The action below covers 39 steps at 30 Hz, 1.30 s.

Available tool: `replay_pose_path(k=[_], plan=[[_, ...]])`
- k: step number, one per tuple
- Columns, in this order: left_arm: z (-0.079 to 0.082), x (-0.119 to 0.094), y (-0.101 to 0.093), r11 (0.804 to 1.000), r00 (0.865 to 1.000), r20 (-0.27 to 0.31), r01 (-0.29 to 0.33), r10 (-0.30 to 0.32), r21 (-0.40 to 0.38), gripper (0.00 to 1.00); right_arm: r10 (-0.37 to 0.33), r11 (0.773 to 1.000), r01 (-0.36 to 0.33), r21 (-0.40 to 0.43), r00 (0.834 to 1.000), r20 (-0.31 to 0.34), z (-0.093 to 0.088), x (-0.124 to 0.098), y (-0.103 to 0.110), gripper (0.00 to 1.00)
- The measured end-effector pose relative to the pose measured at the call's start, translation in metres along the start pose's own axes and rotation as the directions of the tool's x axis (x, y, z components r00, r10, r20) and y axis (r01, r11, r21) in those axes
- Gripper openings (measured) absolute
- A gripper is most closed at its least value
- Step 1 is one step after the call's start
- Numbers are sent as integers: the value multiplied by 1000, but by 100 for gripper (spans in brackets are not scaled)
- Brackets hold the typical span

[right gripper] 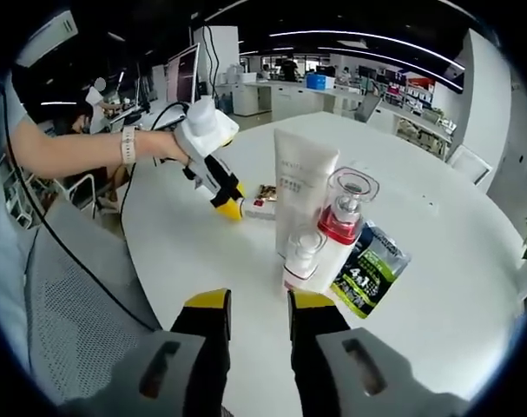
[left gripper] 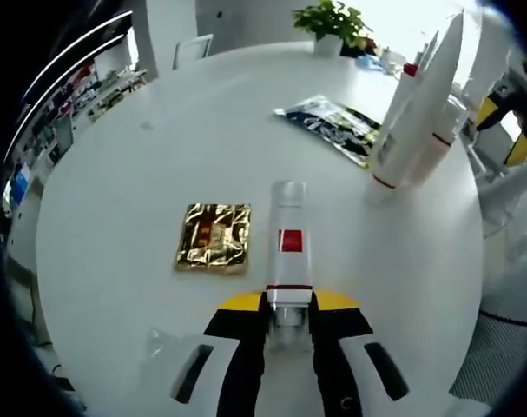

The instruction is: Arrange the skincare products in the storage area until every visible bottle or jar stands upright without overlapping.

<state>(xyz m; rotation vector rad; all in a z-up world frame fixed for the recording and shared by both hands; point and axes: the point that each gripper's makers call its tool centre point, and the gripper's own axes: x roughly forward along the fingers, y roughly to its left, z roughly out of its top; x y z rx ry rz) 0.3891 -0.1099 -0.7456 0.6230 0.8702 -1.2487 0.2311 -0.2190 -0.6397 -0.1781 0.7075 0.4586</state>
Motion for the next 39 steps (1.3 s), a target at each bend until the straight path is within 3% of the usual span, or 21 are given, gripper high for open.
replay_pose_path(k=[8, 13, 22, 29, 39], plan=[[-7, -3, -17, 1000, 1000, -23, 14, -13, 10, 16, 39, 999, -39, 7, 999, 22, 3, 3, 16, 27], [-12, -6, -26, 999, 999, -28, 31, -32, -26, 16, 68, 998, -68, 8, 997, 24, 2, 7, 24, 27], [-25, -13, -44, 998, 997, -49, 56, -56, 4, 15, 110, 994, -109, -18, 993, 49, 4, 15, 41, 28], [-34, -18, -59, 995, 996, -70, 52, -46, 82, 15, 138, 988, -133, -76, 988, 63, 6, 27, 55, 30], [-34, -29, -77, 970, 997, -78, 24, -5, 241, 15, 148, 977, -138, -163, 988, 50, 6, 42, 63, 31]])
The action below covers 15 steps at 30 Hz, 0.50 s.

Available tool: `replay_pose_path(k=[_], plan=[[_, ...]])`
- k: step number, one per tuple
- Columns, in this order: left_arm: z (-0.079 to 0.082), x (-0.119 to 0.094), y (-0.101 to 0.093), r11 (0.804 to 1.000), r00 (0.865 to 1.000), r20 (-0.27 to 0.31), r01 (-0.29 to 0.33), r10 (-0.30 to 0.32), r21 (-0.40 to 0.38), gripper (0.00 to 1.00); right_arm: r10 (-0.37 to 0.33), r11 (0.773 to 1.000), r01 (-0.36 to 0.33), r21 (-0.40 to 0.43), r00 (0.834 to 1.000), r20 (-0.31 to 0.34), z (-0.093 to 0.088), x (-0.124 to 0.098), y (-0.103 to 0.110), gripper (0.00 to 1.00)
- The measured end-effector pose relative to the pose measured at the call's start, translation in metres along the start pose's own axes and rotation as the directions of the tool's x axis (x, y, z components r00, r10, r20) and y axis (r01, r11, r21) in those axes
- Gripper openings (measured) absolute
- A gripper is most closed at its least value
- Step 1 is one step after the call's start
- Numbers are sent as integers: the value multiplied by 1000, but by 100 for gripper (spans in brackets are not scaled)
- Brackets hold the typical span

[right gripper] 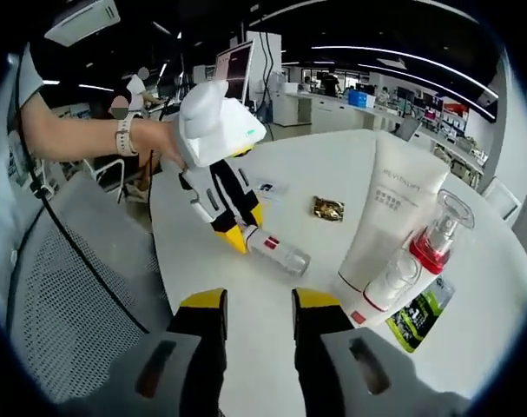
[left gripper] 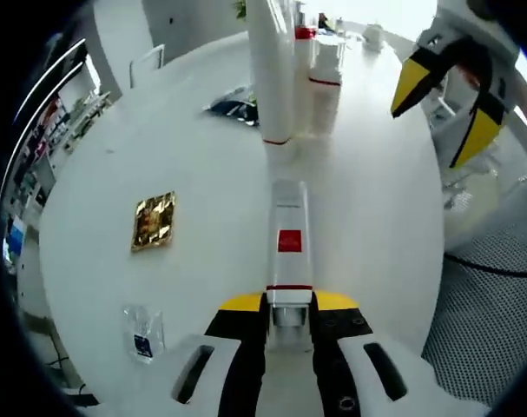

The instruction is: Arrange the skincare products in the storage area until every visible bottle or jar stands upright without overlapping.

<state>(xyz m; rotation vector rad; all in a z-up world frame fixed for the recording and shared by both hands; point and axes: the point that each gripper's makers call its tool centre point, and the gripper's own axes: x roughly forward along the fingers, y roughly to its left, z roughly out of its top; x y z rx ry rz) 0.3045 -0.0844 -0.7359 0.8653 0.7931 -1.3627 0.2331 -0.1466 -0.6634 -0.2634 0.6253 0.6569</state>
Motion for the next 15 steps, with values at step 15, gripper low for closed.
replay_pose_path(k=[15], plan=[[25, -20, -20, 960, 998, -12, -59, 65, 275, 15, -35, 962, 14, -272, 997, -72, -1, 29, 1, 33]])
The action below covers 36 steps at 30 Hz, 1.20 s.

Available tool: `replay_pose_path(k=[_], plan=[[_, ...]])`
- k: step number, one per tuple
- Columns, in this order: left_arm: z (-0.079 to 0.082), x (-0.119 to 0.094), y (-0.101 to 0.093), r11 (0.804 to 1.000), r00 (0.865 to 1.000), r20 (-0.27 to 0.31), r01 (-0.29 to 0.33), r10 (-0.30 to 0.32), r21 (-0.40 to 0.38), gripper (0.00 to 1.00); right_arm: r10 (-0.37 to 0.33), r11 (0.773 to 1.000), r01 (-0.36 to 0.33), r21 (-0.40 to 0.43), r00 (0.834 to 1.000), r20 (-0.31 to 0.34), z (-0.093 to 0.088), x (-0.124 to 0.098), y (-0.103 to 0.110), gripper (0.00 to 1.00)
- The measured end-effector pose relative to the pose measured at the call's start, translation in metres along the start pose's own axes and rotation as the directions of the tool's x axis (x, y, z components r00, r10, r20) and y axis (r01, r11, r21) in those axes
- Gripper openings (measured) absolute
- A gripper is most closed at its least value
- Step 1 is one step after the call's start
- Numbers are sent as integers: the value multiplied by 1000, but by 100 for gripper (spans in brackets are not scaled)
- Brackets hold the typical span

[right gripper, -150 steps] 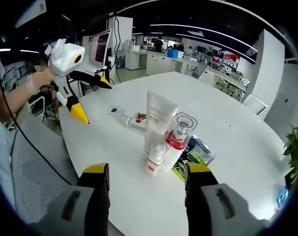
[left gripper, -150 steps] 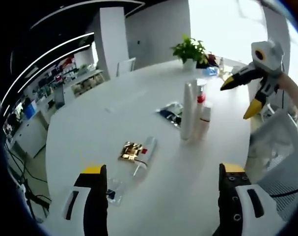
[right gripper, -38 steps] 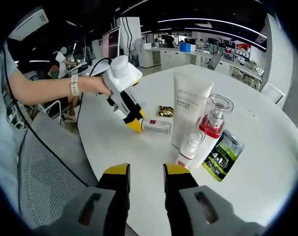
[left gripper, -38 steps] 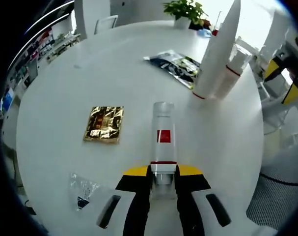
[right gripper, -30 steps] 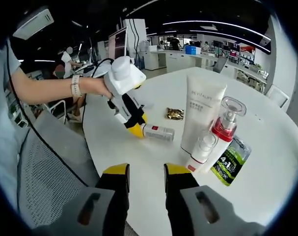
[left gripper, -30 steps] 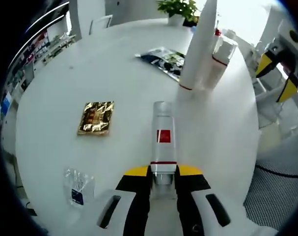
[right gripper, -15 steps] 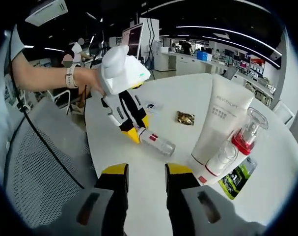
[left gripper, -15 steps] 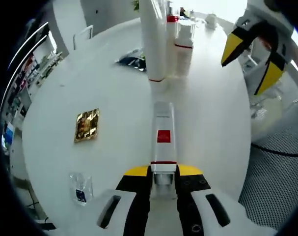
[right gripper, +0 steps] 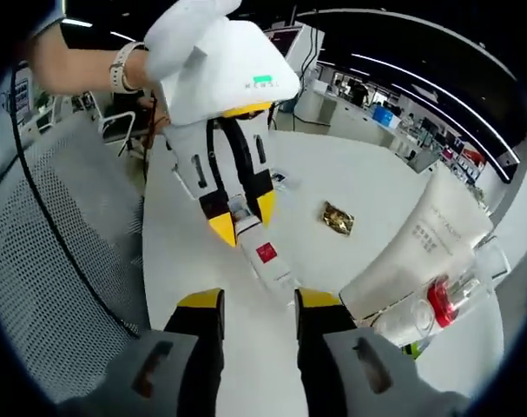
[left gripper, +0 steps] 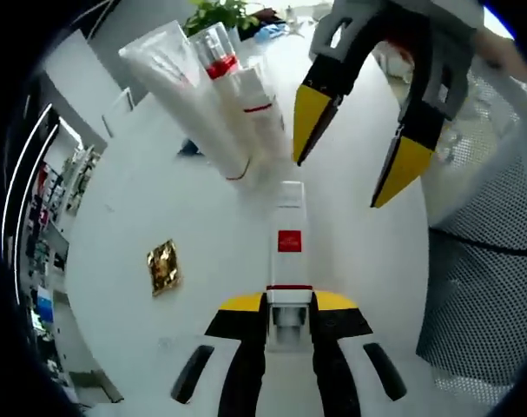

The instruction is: Arrange the skincare products in the storage area until every visible bottle or jar stands upright without overlapping.

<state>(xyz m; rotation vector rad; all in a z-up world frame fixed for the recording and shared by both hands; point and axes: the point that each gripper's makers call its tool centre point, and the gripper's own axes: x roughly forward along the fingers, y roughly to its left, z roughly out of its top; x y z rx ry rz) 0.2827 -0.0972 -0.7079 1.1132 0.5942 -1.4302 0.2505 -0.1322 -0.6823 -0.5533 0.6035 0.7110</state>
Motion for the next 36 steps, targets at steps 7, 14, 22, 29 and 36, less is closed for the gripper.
replay_pose_path(k=[7, 14, 22, 29, 36], plan=[[11, -6, -5, 983, 999, -25, -21, 26, 180, 15, 9, 999, -10, -41, 1000, -16, -1, 3, -4, 34], [22, -8, -10, 927, 996, -50, -49, 73, 372, 15, 51, 998, -51, -29, 999, -16, -2, 9, 4, 32], [33, -9, -16, 830, 993, -77, -35, 93, 556, 15, 92, 996, -92, 7, 995, -34, -9, 11, 10, 29], [42, -14, -14, 745, 986, -98, -35, 134, 666, 15, 102, 994, -102, 36, 995, -18, -9, 11, 10, 28], [50, -20, -15, 641, 981, -113, -17, 160, 767, 15, 104, 993, -104, 49, 995, 3, -5, 9, 10, 27]])
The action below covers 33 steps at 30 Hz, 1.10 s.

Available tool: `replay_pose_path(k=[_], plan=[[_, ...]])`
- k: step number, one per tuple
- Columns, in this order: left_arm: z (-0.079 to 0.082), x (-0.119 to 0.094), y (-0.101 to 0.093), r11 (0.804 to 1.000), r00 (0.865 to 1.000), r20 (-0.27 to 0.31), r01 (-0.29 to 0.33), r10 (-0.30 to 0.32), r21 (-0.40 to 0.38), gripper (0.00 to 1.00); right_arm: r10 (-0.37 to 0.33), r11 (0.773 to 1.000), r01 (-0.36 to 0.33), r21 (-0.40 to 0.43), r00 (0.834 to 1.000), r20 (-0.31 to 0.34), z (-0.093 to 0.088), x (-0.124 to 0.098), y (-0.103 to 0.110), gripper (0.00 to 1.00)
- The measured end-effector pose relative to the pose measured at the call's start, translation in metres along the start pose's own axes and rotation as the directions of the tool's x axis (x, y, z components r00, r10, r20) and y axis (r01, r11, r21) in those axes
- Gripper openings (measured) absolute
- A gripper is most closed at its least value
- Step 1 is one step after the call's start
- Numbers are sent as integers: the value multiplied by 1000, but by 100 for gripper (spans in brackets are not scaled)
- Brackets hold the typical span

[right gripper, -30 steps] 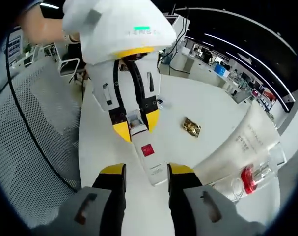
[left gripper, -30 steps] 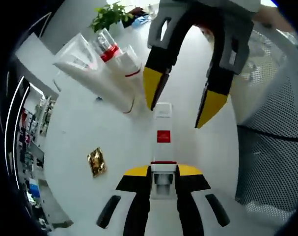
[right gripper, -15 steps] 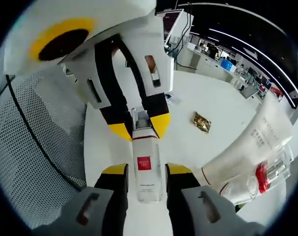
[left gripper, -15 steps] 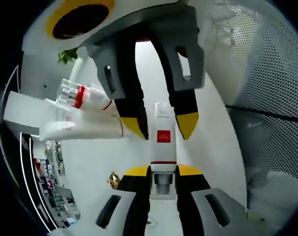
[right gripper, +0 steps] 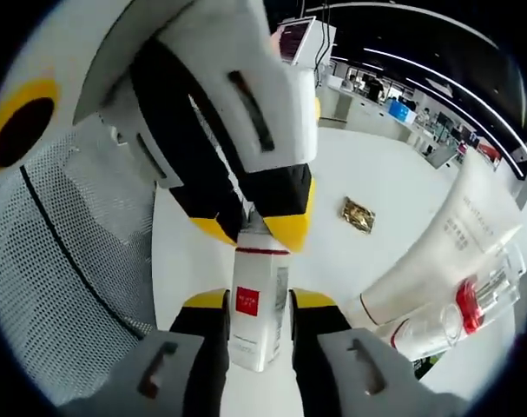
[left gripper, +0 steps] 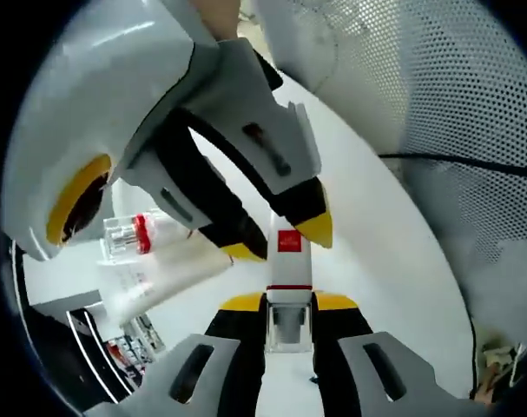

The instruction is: Arrange the skincare products in the storage area until every visible bottle or jar stands upright without overlapping.

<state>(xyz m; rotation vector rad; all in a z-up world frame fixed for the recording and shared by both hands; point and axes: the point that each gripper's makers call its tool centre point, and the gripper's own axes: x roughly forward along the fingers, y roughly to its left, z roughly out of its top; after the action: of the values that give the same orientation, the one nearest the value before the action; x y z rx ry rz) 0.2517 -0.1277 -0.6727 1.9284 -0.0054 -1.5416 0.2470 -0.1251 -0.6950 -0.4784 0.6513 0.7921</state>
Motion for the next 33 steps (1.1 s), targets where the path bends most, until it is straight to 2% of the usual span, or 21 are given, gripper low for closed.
replay_pose_path(k=[3, 6, 9, 12, 16, 17, 21, 24, 25, 28, 30, 33], plan=[[-1, -5, 5, 997, 1000, -27, -11, 13, 75, 15, -14, 1000, 14, -6, 1000, 18, 5, -3, 0, 26], [-3, -9, 12, 994, 998, -41, -38, 43, 104, 16, -51, 999, 51, 5, 997, 52, 10, -8, -7, 26], [-7, -16, 21, 977, 993, -85, -66, 84, 201, 16, -84, 996, 80, 40, 992, 99, 18, -14, -14, 25], [-8, -21, 27, 965, 989, -105, -75, 105, 251, 16, -116, 992, 109, 55, 984, 134, 24, -18, -19, 25], [-13, -31, 38, 928, 976, -151, -96, 160, 361, 16, -158, 985, 141, 98, 967, 201, 36, -28, -25, 24], [-13, -33, 39, 928, 975, -151, -98, 161, 359, 16, -166, 983, 146, 109, 962, 215, 38, -30, -27, 24], [-15, -46, 49, 886, 959, -188, -107, 212, 452, 17, -194, 976, 154, 157, 937, 291, 49, -40, -32, 24], [-15, -50, 48, 871, 959, -189, -98, 213, 482, 17, -196, 975, 154, 159, 934, 300, 51, -43, -31, 23], [-14, -51, 49, 857, 959, -187, -92, 214, 507, 18, -199, 974, 154, 164, 931, 306, 52, -43, -30, 23], [-15, -54, 50, 851, 956, -195, -87, 217, 517, 18, -204, 973, 155, 171, 925, 321, 55, -45, -31, 23], [-16, -57, 52, 837, 953, -205, -78, 222, 541, 18, -209, 971, 155, 182, 919, 336, 58, -48, -32, 23], [-17, -61, 56, 837, 952, -206, -81, 226, 541, 18, -220, 969, 162, 187, 912, 347, 61, -52, -33, 23]])
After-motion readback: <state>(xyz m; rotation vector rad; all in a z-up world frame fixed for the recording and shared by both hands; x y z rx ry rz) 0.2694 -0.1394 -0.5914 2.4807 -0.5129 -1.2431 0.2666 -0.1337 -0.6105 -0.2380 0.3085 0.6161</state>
